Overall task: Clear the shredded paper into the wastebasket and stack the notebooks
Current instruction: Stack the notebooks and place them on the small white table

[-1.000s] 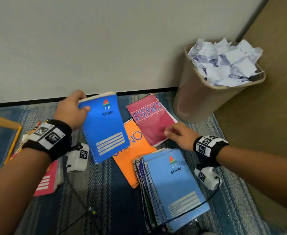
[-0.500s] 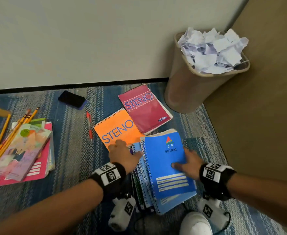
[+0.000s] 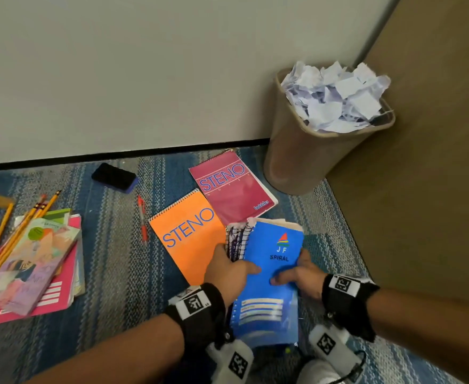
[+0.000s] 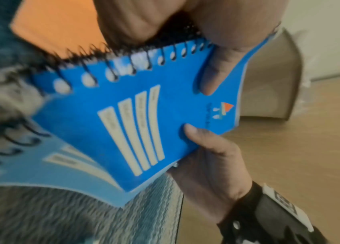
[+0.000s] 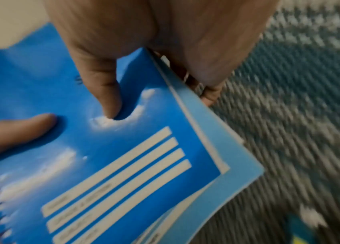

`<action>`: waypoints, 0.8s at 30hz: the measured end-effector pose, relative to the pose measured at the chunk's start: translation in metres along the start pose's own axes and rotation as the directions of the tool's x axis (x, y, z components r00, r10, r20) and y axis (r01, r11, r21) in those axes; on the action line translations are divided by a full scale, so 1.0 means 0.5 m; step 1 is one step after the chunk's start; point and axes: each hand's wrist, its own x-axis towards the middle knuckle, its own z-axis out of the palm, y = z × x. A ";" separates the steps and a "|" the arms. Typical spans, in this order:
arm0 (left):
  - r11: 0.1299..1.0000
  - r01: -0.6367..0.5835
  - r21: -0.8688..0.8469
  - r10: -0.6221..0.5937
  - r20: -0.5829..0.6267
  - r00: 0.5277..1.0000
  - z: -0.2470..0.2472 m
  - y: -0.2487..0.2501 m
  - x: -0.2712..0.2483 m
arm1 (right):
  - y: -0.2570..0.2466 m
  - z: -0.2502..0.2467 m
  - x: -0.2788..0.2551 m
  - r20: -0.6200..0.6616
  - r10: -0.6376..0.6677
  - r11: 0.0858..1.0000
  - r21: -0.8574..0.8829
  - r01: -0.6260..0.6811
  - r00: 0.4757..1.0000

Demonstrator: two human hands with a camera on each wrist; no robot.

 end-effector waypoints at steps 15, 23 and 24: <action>0.784 -0.601 0.159 0.532 0.328 0.781 0.052 0.073 0.120 | -0.109 -0.126 0.001 -0.121 -0.363 0.927 -0.144 0.345 0.924; 0.767 -0.639 0.056 0.603 0.277 0.748 0.075 0.033 0.124 | -0.160 -0.106 0.020 -0.104 -0.458 0.888 -0.089 0.450 0.883; 0.756 -0.650 0.078 0.611 0.274 0.743 0.077 0.032 0.124 | -0.158 -0.110 0.018 -0.110 -0.455 0.890 -0.087 0.448 0.884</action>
